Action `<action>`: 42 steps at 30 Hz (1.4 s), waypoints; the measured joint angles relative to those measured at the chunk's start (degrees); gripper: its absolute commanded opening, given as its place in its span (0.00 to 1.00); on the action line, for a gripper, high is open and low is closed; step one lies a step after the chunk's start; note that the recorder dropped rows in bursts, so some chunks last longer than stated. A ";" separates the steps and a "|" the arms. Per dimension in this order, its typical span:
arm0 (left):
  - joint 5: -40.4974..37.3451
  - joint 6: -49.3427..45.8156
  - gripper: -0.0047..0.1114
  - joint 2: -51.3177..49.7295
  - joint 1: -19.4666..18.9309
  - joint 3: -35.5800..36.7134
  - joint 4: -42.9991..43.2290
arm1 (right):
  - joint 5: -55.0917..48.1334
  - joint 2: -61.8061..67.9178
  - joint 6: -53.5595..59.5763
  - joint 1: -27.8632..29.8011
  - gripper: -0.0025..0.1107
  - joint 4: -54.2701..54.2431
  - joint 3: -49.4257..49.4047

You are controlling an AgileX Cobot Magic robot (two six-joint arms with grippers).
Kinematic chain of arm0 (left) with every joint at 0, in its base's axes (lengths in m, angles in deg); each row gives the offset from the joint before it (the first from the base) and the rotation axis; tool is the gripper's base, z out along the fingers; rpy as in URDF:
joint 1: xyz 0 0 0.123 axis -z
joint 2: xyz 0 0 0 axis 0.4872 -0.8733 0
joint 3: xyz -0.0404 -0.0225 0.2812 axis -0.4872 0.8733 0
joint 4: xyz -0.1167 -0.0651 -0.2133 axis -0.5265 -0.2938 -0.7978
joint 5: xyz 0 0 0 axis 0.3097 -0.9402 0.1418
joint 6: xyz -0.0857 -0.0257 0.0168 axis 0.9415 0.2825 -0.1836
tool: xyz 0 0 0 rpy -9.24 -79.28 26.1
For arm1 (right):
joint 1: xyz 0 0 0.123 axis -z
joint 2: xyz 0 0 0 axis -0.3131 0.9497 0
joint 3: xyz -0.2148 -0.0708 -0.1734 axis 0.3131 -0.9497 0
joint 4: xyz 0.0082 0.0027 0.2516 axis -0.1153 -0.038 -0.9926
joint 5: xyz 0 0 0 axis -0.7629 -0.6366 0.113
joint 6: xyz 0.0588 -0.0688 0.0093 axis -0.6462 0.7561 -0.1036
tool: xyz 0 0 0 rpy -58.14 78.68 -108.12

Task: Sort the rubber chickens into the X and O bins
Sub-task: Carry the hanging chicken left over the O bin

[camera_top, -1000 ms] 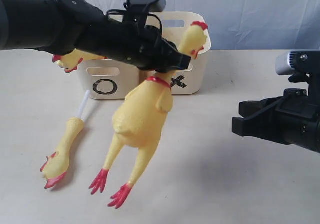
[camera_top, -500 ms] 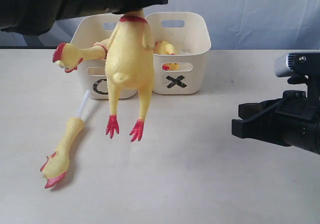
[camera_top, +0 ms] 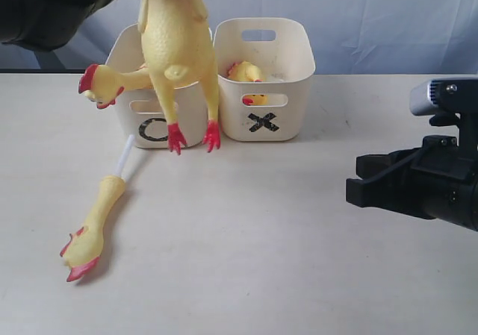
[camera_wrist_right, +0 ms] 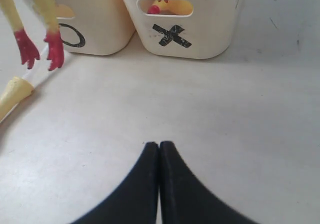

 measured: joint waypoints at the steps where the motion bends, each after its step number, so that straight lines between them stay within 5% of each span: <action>1: 0.13 2.40 0.04 0.00 -0.15 0.00 1.34 | 0.00 0.00 0.00 0.00 0.01 0.00 0.00; 14: 16.46 10.86 0.04 0.10 -1.59 0.00 4.49 | -0.10 0.00 0.00 0.00 0.01 0.00 0.00; 28: 24.61 11.09 0.04 0.10 -5.02 0.00 10.62 | -0.10 0.00 0.00 0.00 0.01 0.00 0.00; 34: 26.64 15.61 0.04 0.10 -10.10 0.00 12.16 | -0.10 0.00 0.00 0.00 0.01 0.00 0.00; 42: 29.36 34.69 0.04 -3.09 -19.76 0.00 30.43 | -0.10 0.00 0.00 0.00 0.01 0.00 0.00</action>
